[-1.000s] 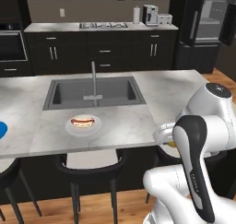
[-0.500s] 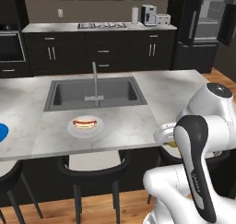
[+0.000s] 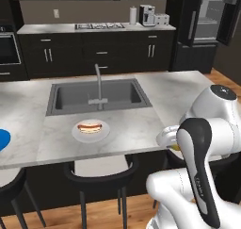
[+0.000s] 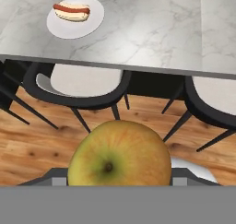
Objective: Pick up the orange and apple from the fridge and place one fruit on each plate on the dining counter.
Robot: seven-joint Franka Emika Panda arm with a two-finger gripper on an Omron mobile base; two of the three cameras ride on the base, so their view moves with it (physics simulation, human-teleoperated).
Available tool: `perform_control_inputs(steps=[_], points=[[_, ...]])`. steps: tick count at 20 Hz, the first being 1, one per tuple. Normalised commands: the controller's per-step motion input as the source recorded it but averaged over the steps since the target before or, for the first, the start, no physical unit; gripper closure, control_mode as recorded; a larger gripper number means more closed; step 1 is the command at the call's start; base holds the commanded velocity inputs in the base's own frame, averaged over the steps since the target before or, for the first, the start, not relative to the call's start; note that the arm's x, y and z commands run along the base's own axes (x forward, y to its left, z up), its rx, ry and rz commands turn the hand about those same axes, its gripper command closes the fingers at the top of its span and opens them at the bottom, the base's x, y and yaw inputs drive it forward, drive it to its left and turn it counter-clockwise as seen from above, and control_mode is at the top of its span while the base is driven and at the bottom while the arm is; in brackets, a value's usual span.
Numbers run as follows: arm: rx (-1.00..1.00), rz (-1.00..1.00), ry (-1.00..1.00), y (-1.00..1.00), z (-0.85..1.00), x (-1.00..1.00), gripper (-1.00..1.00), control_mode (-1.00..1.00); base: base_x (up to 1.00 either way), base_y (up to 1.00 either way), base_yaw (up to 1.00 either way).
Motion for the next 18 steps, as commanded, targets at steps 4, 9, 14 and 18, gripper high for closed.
perform_control_inputs(steps=[4, 9, 14, 18], points=[[0.00, 0.00, 0.00, 0.00, 0.00, 0.00, 1.00, 1.00, 0.30, 0.24, -0.04], [0.00, 0.00, 0.00, 0.00, 0.00, 0.00, 1.00, 1.00, 0.09, 0.18, -0.01], [0.00, 0.00, 0.00, 0.26, 0.00, 0.21, 1.00, -1.00, 0.00, 0.00, 0.00], [0.00, 0.04, 0.00, 0.24, 0.00, 0.51, 1.00, -1.00, 0.00, 0.00, 0.00]])
